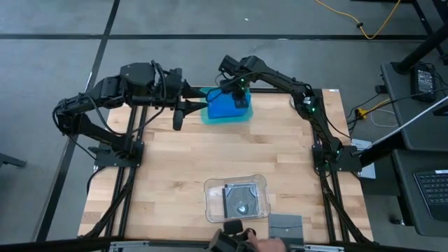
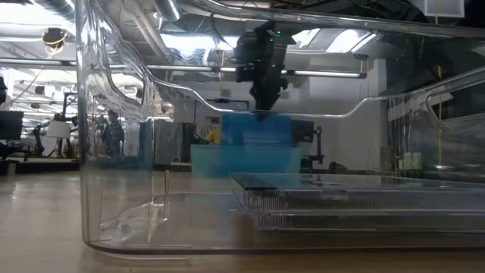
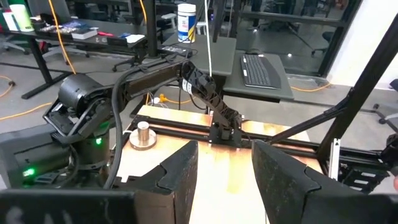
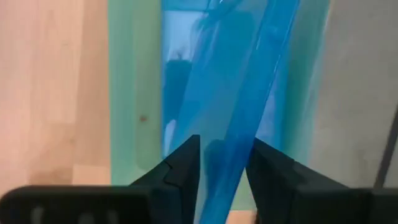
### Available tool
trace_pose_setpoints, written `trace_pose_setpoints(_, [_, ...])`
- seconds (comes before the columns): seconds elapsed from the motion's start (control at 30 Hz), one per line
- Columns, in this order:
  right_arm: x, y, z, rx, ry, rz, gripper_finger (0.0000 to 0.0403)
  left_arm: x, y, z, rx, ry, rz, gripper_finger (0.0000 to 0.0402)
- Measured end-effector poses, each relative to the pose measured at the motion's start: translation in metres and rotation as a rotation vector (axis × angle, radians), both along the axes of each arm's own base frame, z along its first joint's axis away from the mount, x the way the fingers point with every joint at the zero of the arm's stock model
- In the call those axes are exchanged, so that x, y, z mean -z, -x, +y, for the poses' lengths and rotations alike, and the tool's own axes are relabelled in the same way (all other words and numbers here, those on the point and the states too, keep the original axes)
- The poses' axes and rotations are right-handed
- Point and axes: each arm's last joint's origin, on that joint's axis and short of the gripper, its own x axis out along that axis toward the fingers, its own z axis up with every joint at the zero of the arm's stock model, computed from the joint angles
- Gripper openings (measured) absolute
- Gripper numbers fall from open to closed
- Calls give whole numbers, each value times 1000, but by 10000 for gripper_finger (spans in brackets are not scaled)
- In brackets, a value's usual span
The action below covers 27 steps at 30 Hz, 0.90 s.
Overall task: Pick & place jewel cases by type
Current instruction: Put the blue CD case into the green bin
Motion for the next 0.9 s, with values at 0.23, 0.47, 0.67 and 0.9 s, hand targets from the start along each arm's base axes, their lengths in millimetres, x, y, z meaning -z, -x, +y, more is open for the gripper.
trace_pose_setpoints(0.23, [-2, -5, -3, -30, 48, -48, 134, 0, 0, -5, 18, -1, 0, 145])
trace_pose_setpoints(0.47, [-4, -9, -6, -48, 81, -97, 133, 0, -1, -6, 17, -2, 0, 139])
trace_pose_setpoints(0.67, [-7, -14, -8, -104, 131, -143, 132, 0, -1, -6, 17, -2, 0, 139])
trace_pose_setpoints(0.9, [-9, -17, -10, -138, 163, -171, 132, 0, 0, -6, 15, 5, -1, 139])
